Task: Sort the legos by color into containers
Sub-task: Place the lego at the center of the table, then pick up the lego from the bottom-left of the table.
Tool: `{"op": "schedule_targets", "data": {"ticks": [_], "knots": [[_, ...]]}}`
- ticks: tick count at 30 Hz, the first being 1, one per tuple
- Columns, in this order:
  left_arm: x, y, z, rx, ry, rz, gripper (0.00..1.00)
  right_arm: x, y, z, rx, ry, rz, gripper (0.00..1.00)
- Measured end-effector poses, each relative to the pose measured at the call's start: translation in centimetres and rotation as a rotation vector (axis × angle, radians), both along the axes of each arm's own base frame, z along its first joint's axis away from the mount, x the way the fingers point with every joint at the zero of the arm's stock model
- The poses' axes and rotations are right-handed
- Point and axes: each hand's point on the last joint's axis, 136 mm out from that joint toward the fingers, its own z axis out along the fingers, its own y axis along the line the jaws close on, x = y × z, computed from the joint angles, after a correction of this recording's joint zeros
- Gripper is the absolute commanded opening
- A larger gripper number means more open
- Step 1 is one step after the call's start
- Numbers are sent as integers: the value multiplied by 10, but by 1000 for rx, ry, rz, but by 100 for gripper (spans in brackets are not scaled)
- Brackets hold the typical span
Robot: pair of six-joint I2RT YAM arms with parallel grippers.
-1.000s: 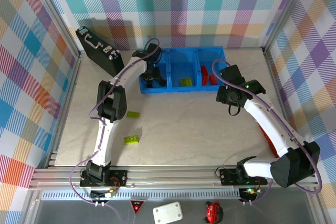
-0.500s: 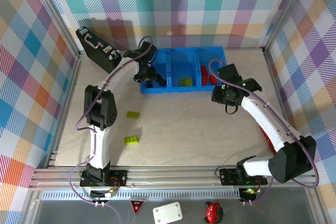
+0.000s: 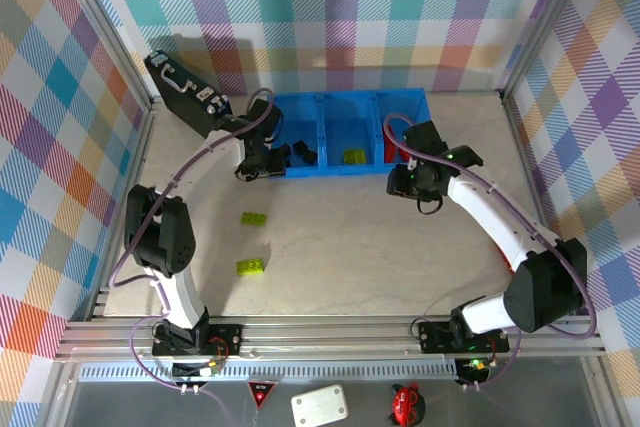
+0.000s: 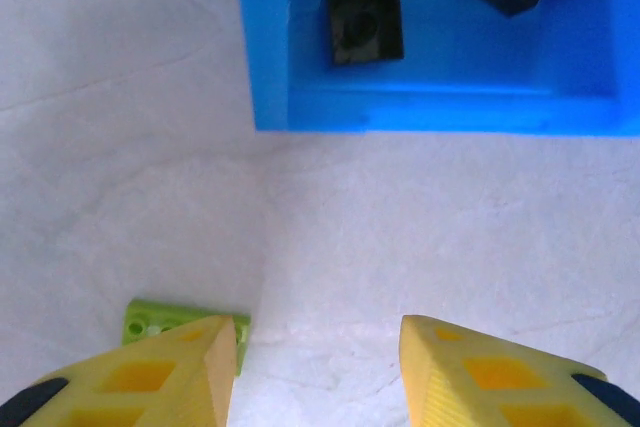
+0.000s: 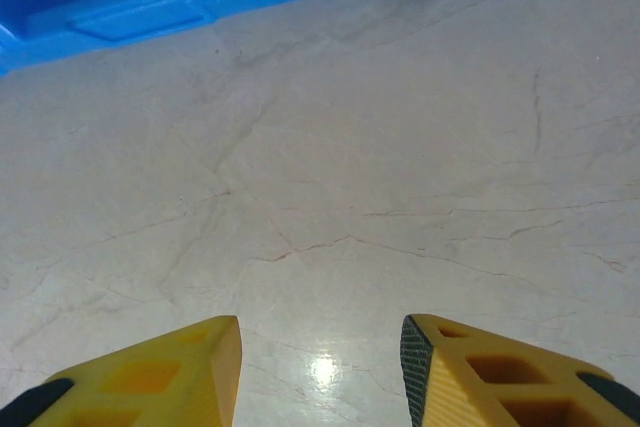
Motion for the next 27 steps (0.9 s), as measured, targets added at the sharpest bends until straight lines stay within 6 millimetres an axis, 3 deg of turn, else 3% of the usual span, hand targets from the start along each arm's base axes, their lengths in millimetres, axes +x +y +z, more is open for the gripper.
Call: {"op": "schedule_targets", "data": {"ticks": [15,24,27], "knots": [[-70,29,-24,37,86,-7,52,0,43,-10,8,26,109,47],[-117,46,-44,30,154,41,55,-11,93,-25,-2,63,224,46],[-133,50,-53,28,184,71,62,-13,111,-31,-6,73,258,46]]}}
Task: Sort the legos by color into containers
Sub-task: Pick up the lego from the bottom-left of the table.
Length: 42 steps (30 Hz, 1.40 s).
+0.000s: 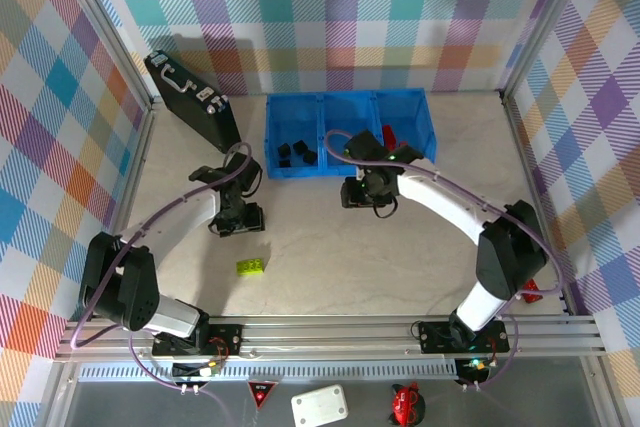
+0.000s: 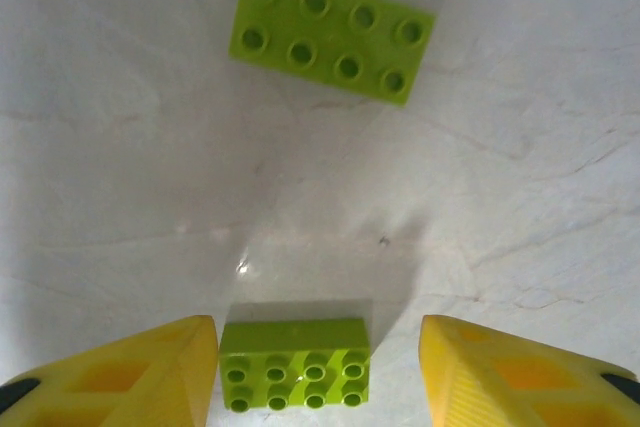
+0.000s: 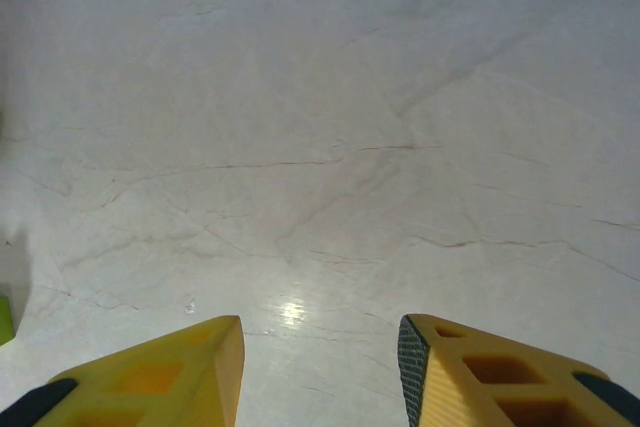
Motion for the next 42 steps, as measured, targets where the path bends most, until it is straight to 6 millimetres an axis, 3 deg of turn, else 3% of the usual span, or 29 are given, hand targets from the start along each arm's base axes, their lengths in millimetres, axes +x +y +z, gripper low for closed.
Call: {"op": "schedule_targets", "data": {"ticks": [7,18,25,35,42], "knots": [[-34,-4,-12,-4,34,20,84,-4,31,-5,0,4,59,46],[-72,-3,-44,-18,83,79,95,-4,42,-4,5,-3,81,46],[-78,-5,-58,-45,92,104,85,-5,43,-4,4,-2,84,46],[-76,-5,-61,-41,83,115,74,-6,44,-4,3,-2,88,45],[-73,-5,-66,-29,86,111,73,-7,45,-4,-4,-7,90,45]]}}
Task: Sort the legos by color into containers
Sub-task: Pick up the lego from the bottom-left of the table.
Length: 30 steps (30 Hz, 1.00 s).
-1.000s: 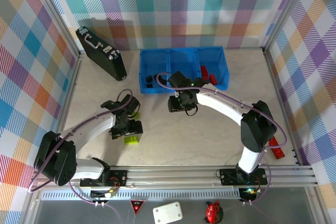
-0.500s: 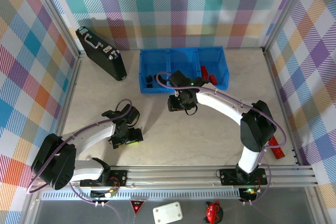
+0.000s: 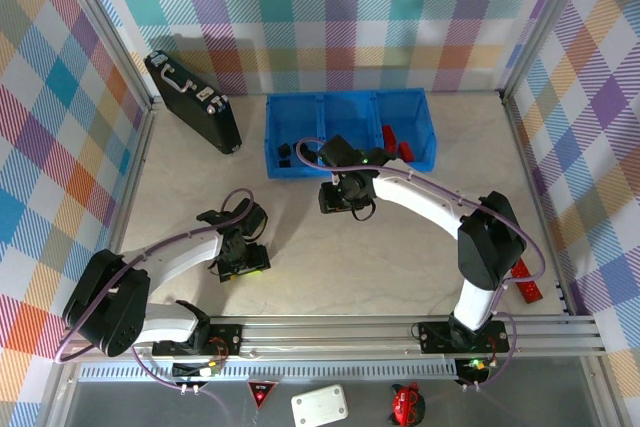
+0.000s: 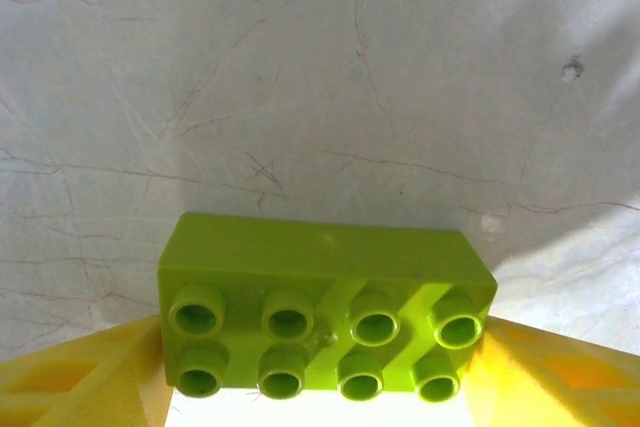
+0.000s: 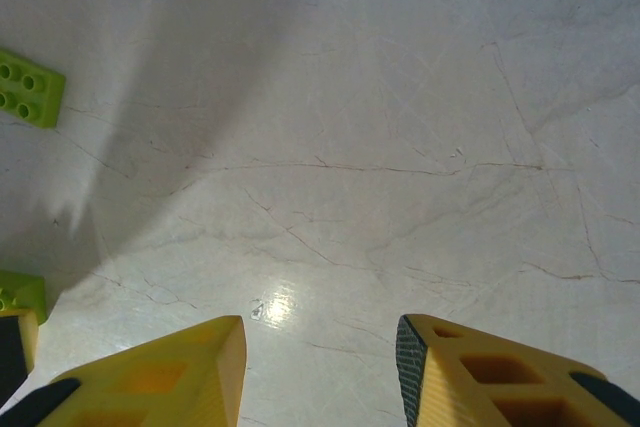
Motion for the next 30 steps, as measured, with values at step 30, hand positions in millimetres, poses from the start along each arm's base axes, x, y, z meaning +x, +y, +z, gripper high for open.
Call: {"op": "schedule_targets", "data": {"ticks": [30], "knots": [[80,-56,118,-148,-381,-344,54,-29,-10,32,130,51,73,47]]}}
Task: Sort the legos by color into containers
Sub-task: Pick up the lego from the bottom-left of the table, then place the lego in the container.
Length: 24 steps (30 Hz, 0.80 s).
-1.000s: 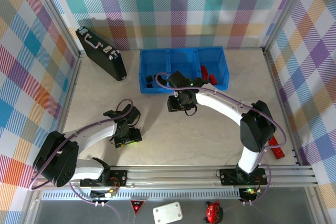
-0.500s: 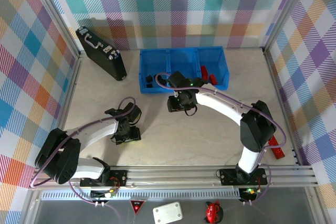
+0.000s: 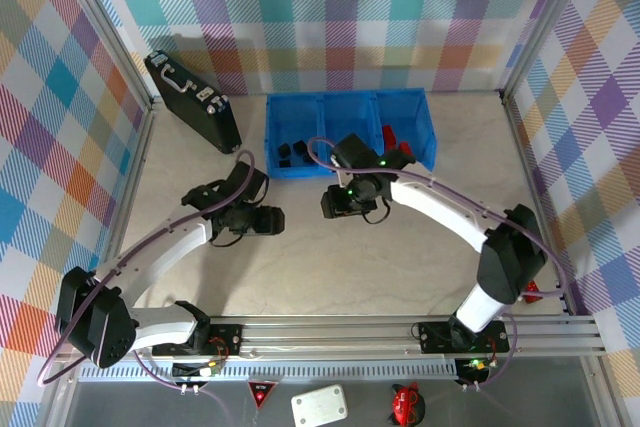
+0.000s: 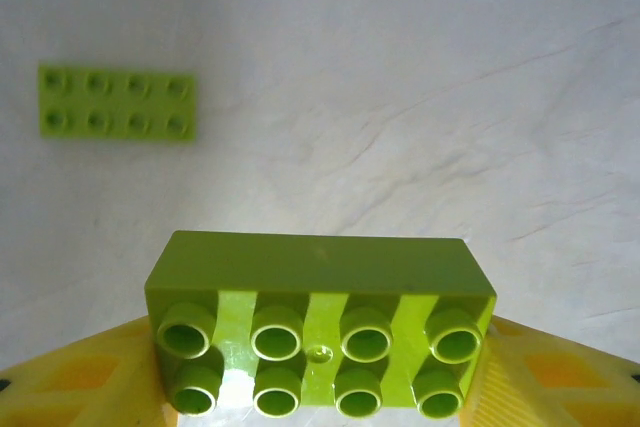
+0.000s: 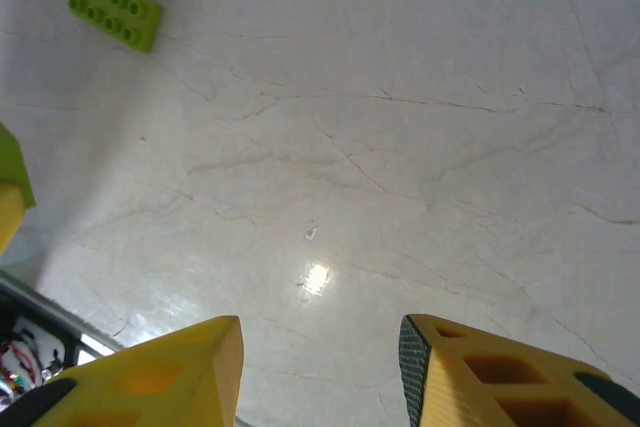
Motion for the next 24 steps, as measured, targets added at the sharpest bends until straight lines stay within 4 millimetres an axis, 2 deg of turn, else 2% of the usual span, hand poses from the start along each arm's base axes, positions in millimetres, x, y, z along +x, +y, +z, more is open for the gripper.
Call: {"op": "schedule_targets", "data": {"ticks": [3,6,15,24], "knots": [[21,-13,26,-8,-60,-46,55,1,-17,11,15,-19,-35,47],[44,-29,40,-13,-77,-72,54,2,-37,18,17,-31,-81,47],[102,-82,38,-35,-50,-109,54,-11,-101,17,-24,-43,-222,49],[163,-129,46,-94,-86,-87,53,-30,-128,10,-46,-36,-273,49]]}}
